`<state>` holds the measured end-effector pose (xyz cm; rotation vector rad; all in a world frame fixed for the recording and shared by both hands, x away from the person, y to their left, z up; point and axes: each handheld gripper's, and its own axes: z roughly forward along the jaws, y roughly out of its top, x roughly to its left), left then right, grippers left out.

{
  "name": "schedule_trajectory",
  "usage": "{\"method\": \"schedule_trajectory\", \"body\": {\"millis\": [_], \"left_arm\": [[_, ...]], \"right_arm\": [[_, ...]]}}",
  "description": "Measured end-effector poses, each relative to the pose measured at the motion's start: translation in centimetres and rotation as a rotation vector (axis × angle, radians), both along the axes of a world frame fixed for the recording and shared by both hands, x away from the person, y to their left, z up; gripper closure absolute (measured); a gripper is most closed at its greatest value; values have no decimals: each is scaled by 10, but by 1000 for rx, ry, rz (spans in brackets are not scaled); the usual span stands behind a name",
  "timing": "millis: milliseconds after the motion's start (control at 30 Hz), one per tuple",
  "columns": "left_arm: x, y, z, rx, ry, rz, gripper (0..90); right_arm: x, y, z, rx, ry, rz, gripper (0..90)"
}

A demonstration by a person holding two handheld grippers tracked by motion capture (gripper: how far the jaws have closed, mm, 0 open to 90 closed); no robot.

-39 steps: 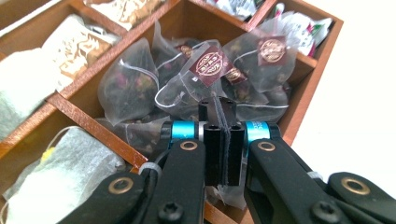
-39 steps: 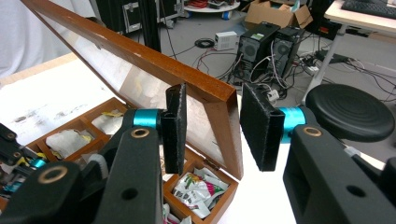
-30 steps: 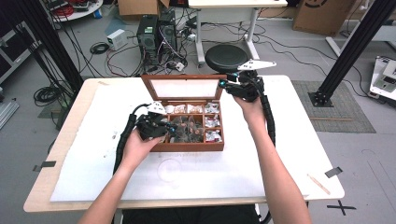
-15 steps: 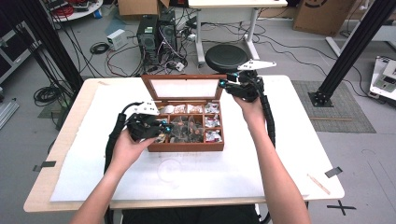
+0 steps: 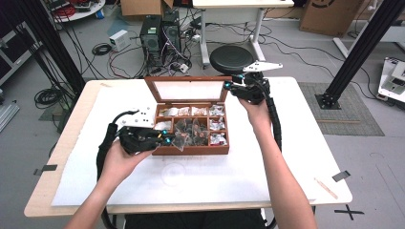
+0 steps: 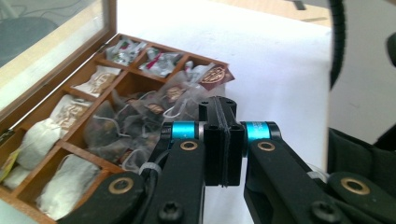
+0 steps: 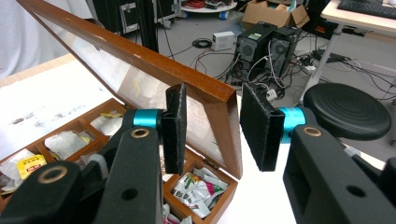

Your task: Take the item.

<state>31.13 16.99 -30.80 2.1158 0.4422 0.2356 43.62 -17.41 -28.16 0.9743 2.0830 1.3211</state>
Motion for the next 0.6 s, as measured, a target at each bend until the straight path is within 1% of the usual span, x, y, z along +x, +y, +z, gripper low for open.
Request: {"method": "schedule_trajectory", "body": {"millis": [33,67,133,167,267,300,333,367,433,467,500,567,600], "left_arm": [[-6,2,0,-2,-4,-10,895],[-6,2,0,-2,-4,-10,894],[-11,4,0,-3,-8,-15,894],[-16,8,-1,-11,-7,-22,895],[-20,11,-2,-17,-6,-26,895],[-25,14,-2,-30,-2,-24,895],[-25,14,-2,-30,-2,-24,895],[-28,16,-1,-22,-8,-29,895],[-35,17,-2,-27,-10,-36,895],[-35,17,-2,-27,-10,-36,895],[-39,17,-5,-27,-6,-39,895],[-42,17,-6,-30,-2,-43,894],[-45,16,-9,-19,-3,-51,895]], "right_arm": [[0,0,0,0,0,0,626],[0,0,0,0,0,0,626],[0,0,0,-3,-1,-2,626],[0,0,0,-3,-1,-2,626],[0,0,0,-3,-1,-1,626],[0,0,0,0,-1,-2,626],[0,0,0,0,-1,-4,626],[0,1,0,2,-2,-5,626],[0,1,0,3,-1,-5,626],[0,1,0,3,-1,-5,626],[0,1,0,0,-4,-5,626],[0,1,0,0,-3,-4,626],[0,1,0,0,-3,-4,626]]}}
